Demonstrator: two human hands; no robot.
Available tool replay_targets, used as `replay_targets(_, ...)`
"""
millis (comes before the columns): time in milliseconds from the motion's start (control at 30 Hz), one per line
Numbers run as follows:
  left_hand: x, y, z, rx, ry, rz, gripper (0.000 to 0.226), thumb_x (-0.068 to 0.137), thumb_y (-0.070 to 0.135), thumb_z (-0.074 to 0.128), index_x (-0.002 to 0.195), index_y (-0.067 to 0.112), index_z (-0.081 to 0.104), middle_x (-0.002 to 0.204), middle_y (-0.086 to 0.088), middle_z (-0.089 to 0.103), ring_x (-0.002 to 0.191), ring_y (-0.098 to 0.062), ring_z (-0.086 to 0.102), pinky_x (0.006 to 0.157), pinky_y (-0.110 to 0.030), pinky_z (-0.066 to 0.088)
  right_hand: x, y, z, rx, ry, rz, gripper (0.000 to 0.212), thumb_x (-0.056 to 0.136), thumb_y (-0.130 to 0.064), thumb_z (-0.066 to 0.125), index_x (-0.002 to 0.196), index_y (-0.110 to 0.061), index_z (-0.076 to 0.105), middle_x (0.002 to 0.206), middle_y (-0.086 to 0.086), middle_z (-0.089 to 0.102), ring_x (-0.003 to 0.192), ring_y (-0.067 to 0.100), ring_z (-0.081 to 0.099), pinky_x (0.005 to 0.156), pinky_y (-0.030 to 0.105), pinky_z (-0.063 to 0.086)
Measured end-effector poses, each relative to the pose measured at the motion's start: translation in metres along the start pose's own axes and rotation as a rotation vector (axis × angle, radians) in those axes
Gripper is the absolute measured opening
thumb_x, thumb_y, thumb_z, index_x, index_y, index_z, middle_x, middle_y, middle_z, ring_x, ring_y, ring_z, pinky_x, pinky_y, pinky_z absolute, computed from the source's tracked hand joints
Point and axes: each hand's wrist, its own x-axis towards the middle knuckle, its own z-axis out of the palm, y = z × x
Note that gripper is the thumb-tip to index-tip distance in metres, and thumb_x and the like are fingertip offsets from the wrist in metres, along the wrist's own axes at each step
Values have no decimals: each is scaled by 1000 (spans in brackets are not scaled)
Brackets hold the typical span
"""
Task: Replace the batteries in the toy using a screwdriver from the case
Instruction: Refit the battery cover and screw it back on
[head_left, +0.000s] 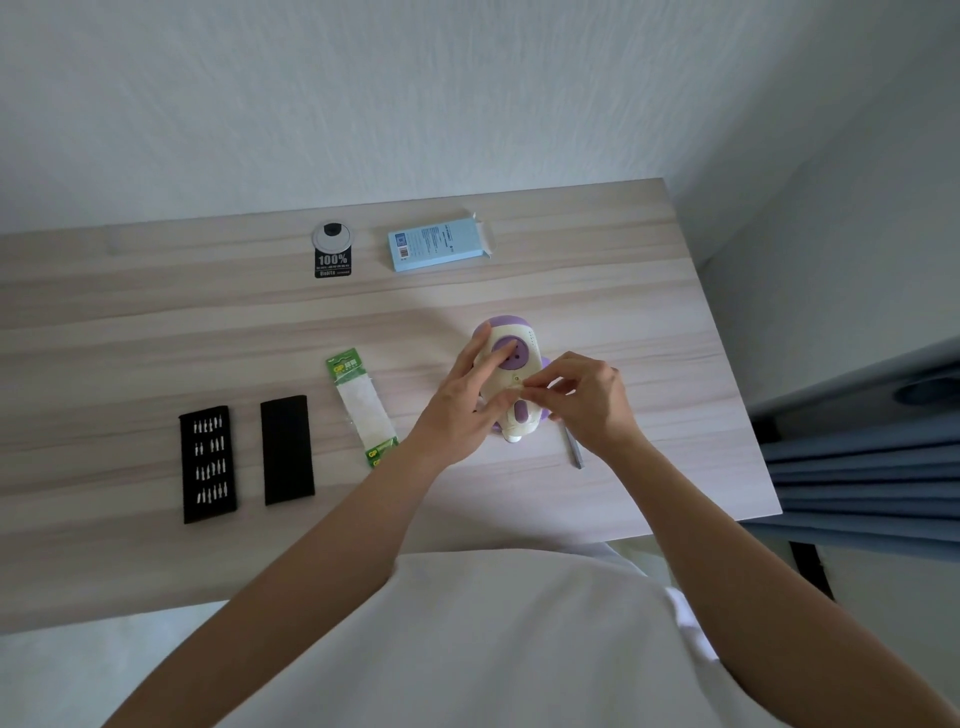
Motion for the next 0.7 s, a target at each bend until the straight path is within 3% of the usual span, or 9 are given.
replay_targets(100,-1,1,1,-33,9,-3,58,97,23,63,150,24,40,165,10,10,123,16,34,85,7,33,-1,-2,2,103,-12,96,11,78,-12,84,79,-18,76,74,7,72,60,22,67,56,27,57)
replay_targets(233,0,-4,3,-69,24,-3,59,95,19,65,149,24,41,165,9,12,115,37,24,81,5,38,-2,-3,2,177,-42,151,5,83,-9,79,82,-13,75,80,16,72,63,20,66,56,25,55)
replay_targets(367,2,-9,4,-90,36,-4,59,95,17,66,149,25,42,165,9,12,127,33,17,86,2,38,-2,-5,3,189,-60,168,3,84,-9,77,85,-8,75,80,18,71,64,21,66,58,27,57)
replay_targets(567,3,-10,6,-101,47,-4,59,95,16,66,149,25,43,165,10,13,127,33,18,88,3,33,3,-7,-1,162,-116,175,7,84,-10,78,80,-14,73,75,0,69,65,21,66,60,31,59)
replay_targets(700,4,-9,9,-93,65,2,57,95,17,67,147,26,45,165,9,16,122,35,22,88,3,34,3,-8,-2,135,-122,160,8,84,-10,77,82,-9,70,77,0,67,64,21,66,58,33,59)
